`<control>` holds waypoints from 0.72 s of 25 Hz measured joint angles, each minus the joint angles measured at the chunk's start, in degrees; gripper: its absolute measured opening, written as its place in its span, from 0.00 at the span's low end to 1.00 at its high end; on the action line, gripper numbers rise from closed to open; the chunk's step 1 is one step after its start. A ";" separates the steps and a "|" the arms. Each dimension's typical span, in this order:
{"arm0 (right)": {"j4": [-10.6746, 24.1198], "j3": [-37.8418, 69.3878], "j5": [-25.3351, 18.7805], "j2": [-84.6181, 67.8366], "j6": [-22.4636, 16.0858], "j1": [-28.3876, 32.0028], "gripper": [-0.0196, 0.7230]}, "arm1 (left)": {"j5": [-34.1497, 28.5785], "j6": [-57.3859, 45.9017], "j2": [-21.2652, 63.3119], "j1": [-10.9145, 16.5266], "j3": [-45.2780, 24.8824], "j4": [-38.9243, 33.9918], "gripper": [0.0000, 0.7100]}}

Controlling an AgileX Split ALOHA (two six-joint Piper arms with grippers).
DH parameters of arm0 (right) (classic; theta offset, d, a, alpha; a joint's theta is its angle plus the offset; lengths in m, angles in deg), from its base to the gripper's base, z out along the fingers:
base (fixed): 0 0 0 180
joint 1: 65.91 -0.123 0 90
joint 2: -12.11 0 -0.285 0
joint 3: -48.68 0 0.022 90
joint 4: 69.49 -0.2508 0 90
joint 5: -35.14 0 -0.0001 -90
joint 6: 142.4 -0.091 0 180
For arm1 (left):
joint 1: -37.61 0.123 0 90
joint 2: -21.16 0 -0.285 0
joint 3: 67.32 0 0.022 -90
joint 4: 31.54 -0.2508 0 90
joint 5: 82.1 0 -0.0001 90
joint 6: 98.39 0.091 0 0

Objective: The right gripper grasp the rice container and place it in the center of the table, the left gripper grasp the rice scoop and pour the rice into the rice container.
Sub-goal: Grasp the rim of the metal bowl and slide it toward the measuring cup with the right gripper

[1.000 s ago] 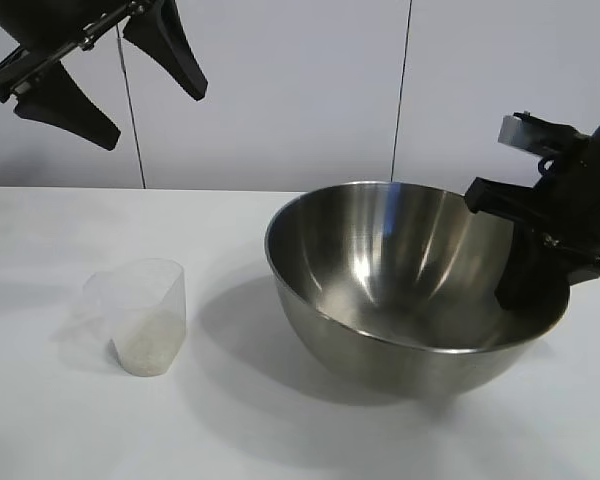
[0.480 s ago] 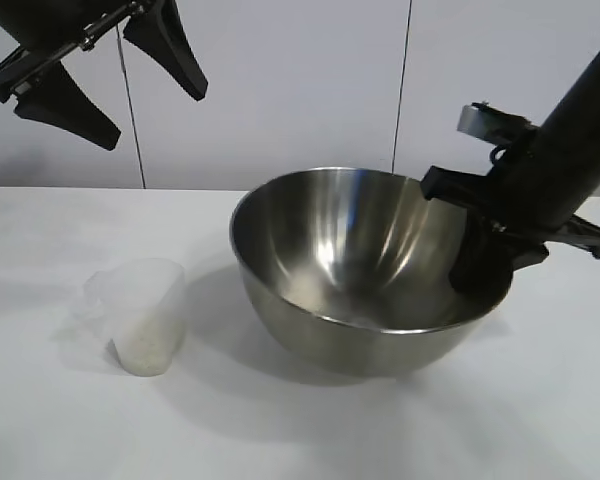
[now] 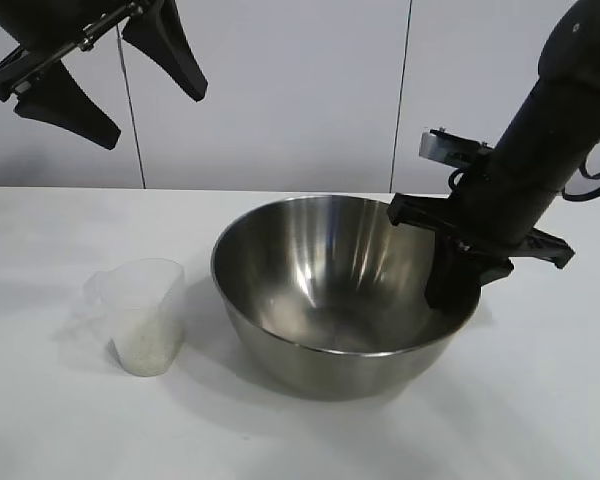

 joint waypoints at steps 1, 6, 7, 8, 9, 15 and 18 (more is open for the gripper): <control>0.00 -0.07 0.00 0.05 0.00 0.00 0.04 | 0.00 0.26 0.00 0.00 0.00 0.00 0.93; -0.40 -0.34 -0.22 0.12 0.00 0.00 0.13 | 0.00 1.08 0.00 0.00 0.00 0.00 0.93; -0.45 -0.34 -0.25 0.12 0.00 0.00 0.20 | 0.00 1.51 0.00 0.00 0.00 0.00 0.93; -0.45 -0.34 -0.51 0.12 0.00 0.00 0.32 | 0.06 2.29 0.00 0.00 0.00 0.00 0.93; -0.45 -0.34 -0.51 0.12 0.00 0.00 0.48 | 0.12 3.10 0.00 0.00 0.00 0.00 0.93; 0.02 -1.83 -3.37 -2.06 0.00 0.00 0.93 | 1.38 7.10 0.00 0.00 0.00 0.00 0.93; 0.08 -4.01 -5.44 -4.25 0.00 0.43 0.95 | 6.23 10.68 1.40 0.00 0.00 -0.04 0.93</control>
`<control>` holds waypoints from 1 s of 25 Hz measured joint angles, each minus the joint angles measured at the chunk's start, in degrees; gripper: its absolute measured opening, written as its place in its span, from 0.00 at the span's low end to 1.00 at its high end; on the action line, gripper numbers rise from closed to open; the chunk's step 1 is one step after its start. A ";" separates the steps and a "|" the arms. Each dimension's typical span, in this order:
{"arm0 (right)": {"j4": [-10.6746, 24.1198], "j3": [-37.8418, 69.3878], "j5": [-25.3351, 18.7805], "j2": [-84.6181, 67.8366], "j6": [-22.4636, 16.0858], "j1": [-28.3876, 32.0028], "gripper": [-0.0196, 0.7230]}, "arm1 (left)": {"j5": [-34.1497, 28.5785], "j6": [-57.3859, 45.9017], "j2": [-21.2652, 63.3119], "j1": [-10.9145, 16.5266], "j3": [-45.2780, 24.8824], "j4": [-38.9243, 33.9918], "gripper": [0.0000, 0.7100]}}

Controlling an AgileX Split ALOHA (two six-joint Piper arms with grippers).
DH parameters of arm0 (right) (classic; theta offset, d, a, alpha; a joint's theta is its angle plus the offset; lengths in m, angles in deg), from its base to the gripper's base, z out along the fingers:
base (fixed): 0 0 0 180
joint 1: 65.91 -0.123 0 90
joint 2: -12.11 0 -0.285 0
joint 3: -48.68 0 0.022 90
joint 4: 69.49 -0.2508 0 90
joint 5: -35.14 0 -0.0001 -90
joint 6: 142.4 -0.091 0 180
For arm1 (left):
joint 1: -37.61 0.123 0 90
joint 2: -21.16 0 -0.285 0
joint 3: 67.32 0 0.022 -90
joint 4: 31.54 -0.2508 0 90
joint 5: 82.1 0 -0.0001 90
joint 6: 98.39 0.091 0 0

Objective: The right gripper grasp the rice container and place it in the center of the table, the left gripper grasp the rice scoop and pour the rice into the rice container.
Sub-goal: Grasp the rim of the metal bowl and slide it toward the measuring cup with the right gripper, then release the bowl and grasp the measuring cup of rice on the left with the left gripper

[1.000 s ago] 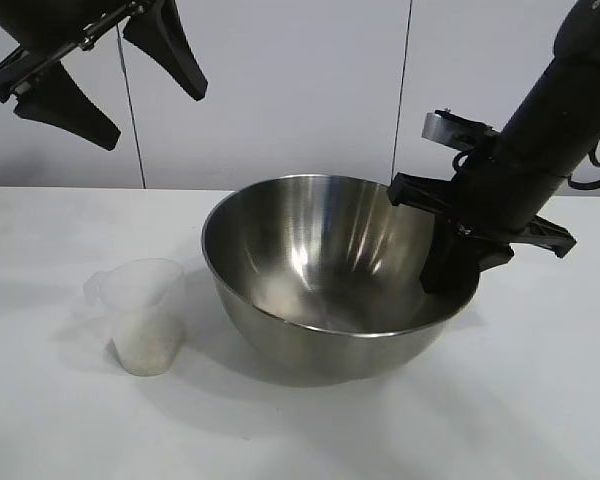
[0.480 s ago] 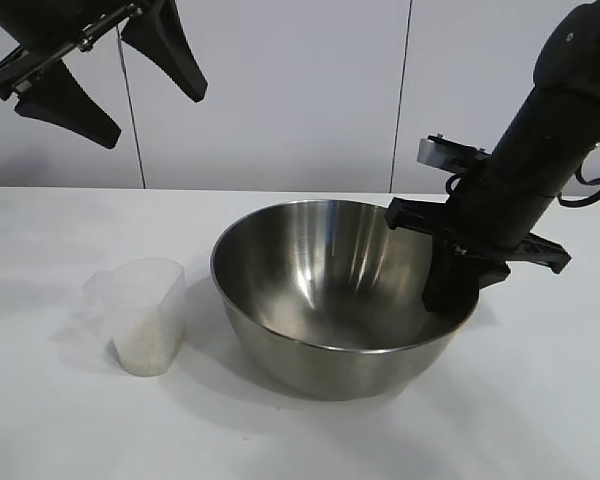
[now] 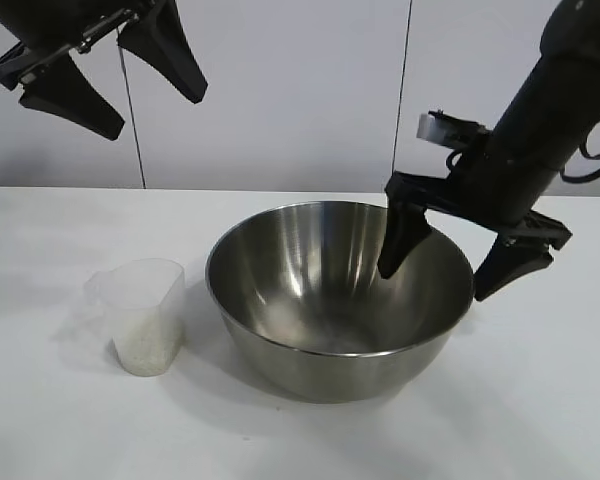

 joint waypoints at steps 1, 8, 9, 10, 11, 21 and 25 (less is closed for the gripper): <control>0.00 -0.48 -0.49 -0.84 0.00 0.32 0.95 | 1.88 1.64 1.16 0.00 0.00 0.00 0.93; 0.62 -1.02 -2.51 -5.15 -0.15 3.25 0.96 | 19.98 13.51 12.78 -0.02 -7.92 3.19 0.93; 0.62 -1.02 -2.51 -5.56 -0.15 3.41 0.96 | 22.29 16.12 14.46 -0.02 -10.41 5.02 0.93; 0.67 -1.02 -2.46 -5.94 -0.15 3.47 0.96 | 24.91 18.98 15.98 -0.02 -12.67 7.24 0.93; 0.72 -1.02 -2.35 -6.20 -0.15 3.54 0.96 | 27.22 21.61 17.19 -0.02 -15.56 9.25 0.93; 0.66 -1.02 -2.35 -6.44 -0.15 3.54 0.96 | 39.35 54.88 26.03 -0.02 -33.40 36.94 0.83; 0.66 -1.02 -2.46 -6.44 -0.25 3.54 0.96 | 39.90 57.75 25.92 -0.02 -33.46 40.81 0.81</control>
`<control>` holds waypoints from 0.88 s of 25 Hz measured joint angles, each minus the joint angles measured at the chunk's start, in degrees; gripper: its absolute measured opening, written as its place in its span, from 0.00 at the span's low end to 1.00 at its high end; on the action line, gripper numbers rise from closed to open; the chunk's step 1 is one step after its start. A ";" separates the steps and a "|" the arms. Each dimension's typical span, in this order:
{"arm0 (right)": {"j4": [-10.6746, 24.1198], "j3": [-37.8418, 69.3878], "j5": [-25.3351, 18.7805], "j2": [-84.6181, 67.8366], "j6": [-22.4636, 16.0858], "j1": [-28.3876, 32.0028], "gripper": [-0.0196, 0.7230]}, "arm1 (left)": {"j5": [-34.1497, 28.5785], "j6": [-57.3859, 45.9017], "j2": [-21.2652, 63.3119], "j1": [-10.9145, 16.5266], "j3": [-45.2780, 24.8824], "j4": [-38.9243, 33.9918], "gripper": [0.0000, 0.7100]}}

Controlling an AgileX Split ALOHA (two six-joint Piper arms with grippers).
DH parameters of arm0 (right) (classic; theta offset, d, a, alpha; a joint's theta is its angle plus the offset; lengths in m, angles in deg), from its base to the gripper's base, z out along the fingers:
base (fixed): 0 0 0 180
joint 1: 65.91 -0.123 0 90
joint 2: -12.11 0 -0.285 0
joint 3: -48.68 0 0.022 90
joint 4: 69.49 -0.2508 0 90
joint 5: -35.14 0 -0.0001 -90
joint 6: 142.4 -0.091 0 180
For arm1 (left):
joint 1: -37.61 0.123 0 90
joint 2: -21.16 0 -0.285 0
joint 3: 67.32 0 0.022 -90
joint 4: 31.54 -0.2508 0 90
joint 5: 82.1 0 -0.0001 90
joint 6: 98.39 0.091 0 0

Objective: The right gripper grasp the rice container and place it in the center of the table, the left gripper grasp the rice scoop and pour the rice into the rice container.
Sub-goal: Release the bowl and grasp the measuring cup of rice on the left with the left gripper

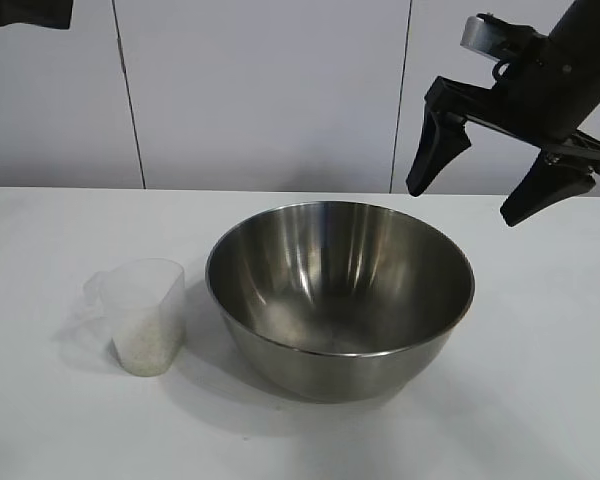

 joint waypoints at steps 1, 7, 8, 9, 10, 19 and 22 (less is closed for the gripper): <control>0.00 0.00 -0.10 0.00 0.00 0.00 0.96 | -0.06 0.06 0.00 0.00 -0.11 0.20 0.81; -0.03 0.00 -0.97 0.00 -0.09 0.00 0.96 | -1.57 -6.65 0.00 0.00 0.13 0.44 0.81; -0.03 0.00 -1.02 0.00 -0.09 0.00 0.96 | -2.82 -8.88 0.00 0.00 0.13 0.44 0.81; -0.03 0.00 -1.02 0.00 -0.09 0.00 0.96 | -4.14 -10.72 -0.02 0.00 0.20 0.44 0.81; -0.03 0.00 -1.09 0.00 -0.09 0.00 0.96 | -5.97 -12.03 -0.07 0.00 0.39 0.32 0.81; -0.03 0.00 -1.58 0.00 -0.14 0.00 0.96 | -16.66 -24.75 -0.07 1.23 9.64 -19.86 0.80; -0.03 0.00 -1.59 0.00 -0.14 0.00 0.96 | -10.26 -28.14 -0.07 1.32 9.46 -33.16 0.80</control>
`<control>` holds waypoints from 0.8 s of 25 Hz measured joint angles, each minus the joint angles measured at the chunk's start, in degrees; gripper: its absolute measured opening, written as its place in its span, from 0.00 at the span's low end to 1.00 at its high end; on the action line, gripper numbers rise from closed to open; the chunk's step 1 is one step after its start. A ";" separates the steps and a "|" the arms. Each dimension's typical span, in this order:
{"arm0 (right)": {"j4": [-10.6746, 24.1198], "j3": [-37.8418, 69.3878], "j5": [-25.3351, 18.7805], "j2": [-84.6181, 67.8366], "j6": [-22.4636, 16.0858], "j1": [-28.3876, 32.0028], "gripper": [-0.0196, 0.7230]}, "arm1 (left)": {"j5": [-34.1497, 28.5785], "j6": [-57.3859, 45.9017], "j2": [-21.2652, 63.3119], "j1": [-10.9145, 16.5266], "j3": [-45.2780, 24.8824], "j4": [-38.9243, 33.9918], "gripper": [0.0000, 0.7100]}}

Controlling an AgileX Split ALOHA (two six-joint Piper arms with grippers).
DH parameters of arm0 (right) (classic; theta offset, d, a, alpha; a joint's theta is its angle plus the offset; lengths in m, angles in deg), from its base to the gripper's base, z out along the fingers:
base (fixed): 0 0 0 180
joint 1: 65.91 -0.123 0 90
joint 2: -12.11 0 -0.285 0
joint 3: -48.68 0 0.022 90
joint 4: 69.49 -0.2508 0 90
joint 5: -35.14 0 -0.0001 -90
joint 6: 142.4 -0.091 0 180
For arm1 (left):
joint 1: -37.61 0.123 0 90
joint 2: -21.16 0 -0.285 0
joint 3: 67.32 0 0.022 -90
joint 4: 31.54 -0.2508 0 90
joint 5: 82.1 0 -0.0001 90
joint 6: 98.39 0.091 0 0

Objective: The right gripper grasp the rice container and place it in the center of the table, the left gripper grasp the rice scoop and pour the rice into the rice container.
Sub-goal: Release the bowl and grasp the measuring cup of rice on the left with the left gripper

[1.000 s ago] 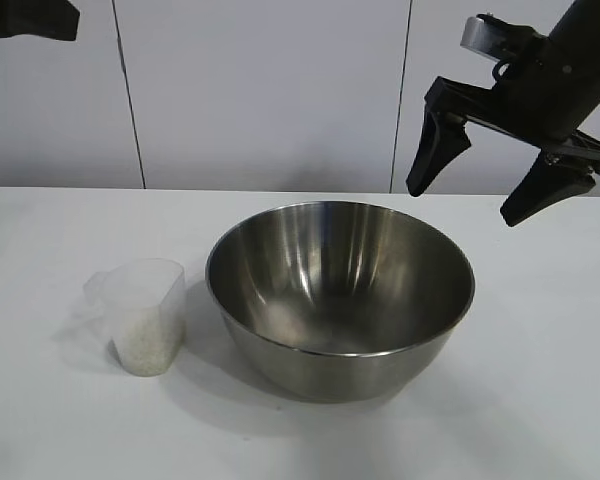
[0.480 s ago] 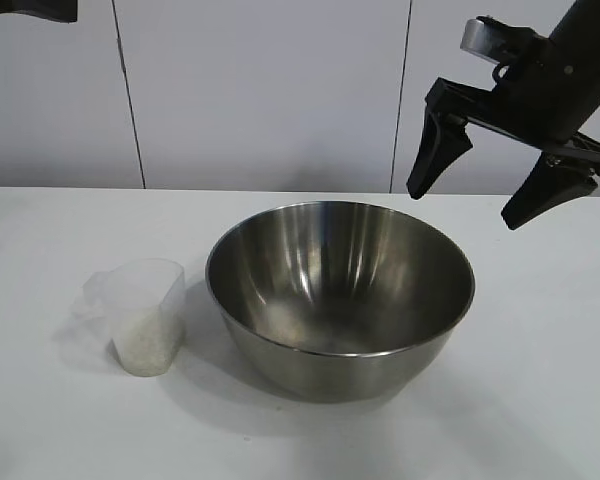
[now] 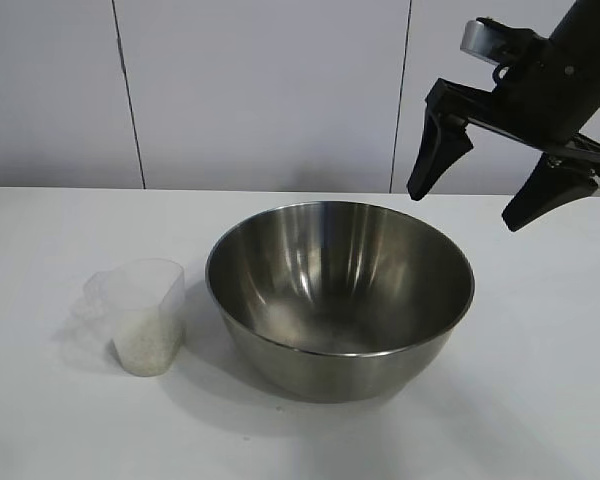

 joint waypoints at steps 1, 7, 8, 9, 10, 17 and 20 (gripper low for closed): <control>0.00 0.00 0.00 0.00 0.00 0.00 0.96 | 2.03 -0.66 0.00 0.00 -0.50 -4.41 0.80; 0.00 0.00 -0.24 0.00 -0.23 0.00 0.96 | 20.53 -3.23 0.00 -3.49 -8.13 -19.38 0.80; 0.00 0.00 -0.24 0.00 -0.22 0.00 0.96 | 24.31 -5.75 0.00 -4.36 -10.10 -19.38 0.80; 0.00 0.00 -0.24 0.00 -0.29 0.00 0.96 | 29.21 -9.43 0.00 -5.04 -12.23 -19.23 0.80; 0.00 0.00 -0.26 0.00 -0.42 0.00 0.96 | 34.53 -13.24 0.00 -5.45 -14.15 -19.23 0.80; 0.15 0.00 -0.31 0.00 -0.41 0.00 0.96 | 67.58 -43.22 0.00 -5.70 -31.49 -30.13 0.80; 0.41 0.00 -0.31 0.00 -0.41 0.00 0.96 | 72.46 -45.37 0.00 -5.70 -37.21 -34.07 0.80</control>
